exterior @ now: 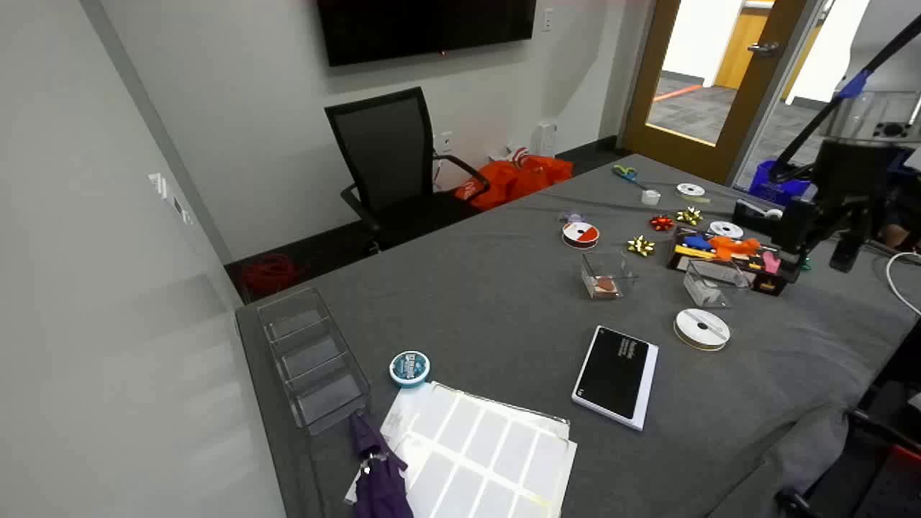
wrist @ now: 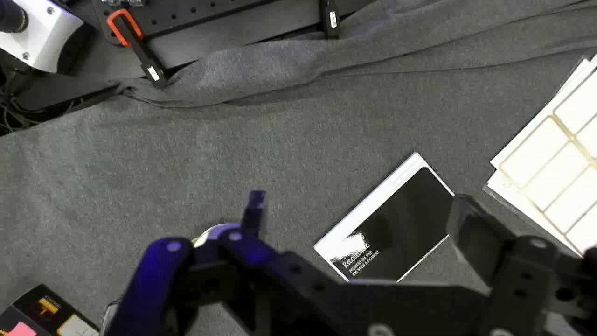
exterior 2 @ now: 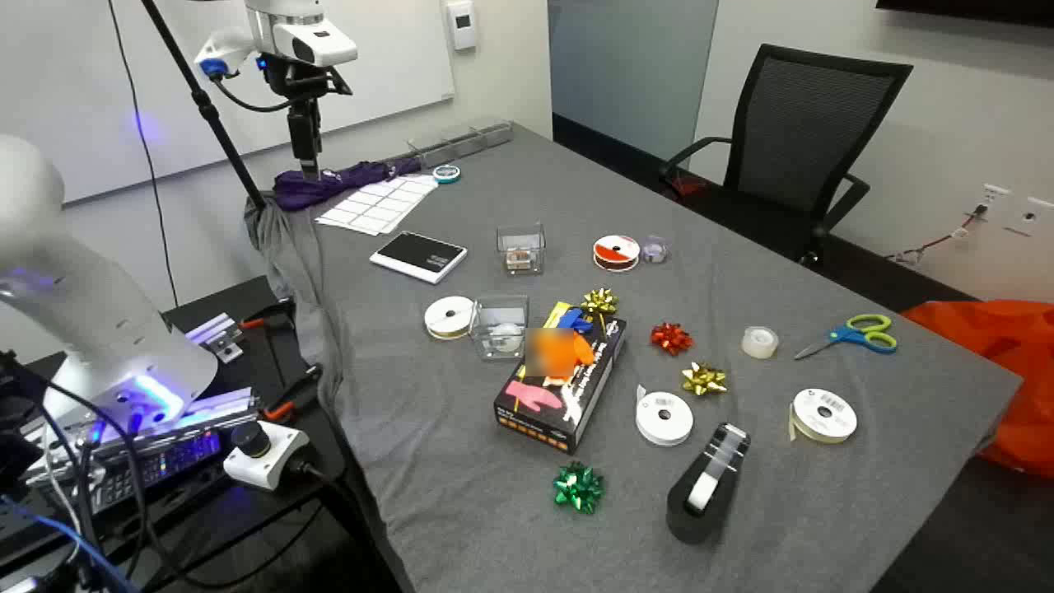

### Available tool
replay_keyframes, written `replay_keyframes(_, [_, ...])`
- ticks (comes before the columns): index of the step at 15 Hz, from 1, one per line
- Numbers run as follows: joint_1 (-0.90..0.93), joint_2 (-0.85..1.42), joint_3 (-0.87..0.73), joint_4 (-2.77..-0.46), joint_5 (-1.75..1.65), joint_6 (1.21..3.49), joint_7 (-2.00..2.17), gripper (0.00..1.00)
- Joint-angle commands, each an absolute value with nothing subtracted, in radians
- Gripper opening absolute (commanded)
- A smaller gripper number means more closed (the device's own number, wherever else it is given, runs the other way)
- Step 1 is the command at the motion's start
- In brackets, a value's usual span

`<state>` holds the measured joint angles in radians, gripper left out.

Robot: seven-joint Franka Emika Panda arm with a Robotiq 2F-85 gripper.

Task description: Put the left tape on the black object, then move the right tray to the right

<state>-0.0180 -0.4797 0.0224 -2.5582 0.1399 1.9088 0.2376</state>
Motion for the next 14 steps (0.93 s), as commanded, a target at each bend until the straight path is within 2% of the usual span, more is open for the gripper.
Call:
replay_keyframes(1, [-0.023, -0.480, 0.027, -2.557, 0.142, 1.907, 0.235, 1.00])
replay_keyframes(14, [-0.035, -0.454, 0.021, -2.543, 0.116, 1.964, 0.216, 1.00])
